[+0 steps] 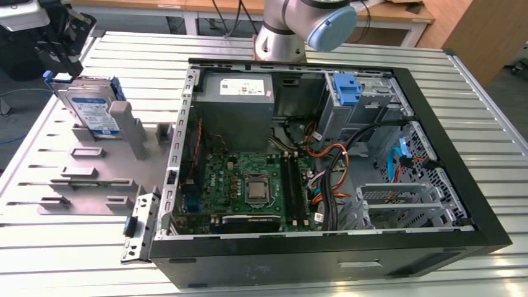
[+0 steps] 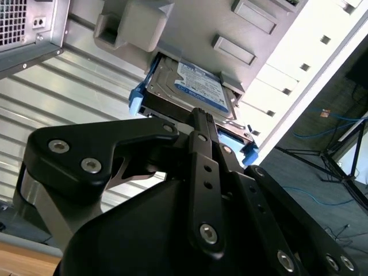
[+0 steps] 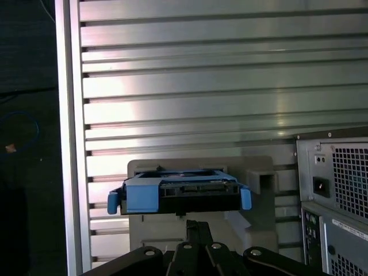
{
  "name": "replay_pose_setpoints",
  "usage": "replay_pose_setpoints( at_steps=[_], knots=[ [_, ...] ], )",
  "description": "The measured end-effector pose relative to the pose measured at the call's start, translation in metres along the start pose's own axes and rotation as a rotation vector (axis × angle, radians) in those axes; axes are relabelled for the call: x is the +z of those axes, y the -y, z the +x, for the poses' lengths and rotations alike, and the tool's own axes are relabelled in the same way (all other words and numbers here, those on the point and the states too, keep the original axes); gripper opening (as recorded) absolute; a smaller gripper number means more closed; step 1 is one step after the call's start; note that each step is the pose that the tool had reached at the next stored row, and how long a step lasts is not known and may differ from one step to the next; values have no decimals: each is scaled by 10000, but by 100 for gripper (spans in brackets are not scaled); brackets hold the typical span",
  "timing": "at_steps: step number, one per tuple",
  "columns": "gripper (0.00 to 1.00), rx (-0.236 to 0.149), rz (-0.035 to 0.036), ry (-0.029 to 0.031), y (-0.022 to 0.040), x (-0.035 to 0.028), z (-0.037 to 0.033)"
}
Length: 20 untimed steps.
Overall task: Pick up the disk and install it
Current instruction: 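Reach for the disk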
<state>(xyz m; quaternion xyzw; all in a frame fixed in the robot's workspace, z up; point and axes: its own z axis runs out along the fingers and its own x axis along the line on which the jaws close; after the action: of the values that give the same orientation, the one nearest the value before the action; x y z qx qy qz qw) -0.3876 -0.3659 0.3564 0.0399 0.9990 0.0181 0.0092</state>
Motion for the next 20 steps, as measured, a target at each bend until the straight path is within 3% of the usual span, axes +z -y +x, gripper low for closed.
replay_pose_setpoints(
  at_steps=[1,2,10,20],
  knots=[
    [11,3,6,-78,0,2,0],
    [11,4,8,-116,0,3,0],
    [11,-22,9,-121,-6,11,-1],
    [11,-481,2,-138,-54,63,30]
  ],
)
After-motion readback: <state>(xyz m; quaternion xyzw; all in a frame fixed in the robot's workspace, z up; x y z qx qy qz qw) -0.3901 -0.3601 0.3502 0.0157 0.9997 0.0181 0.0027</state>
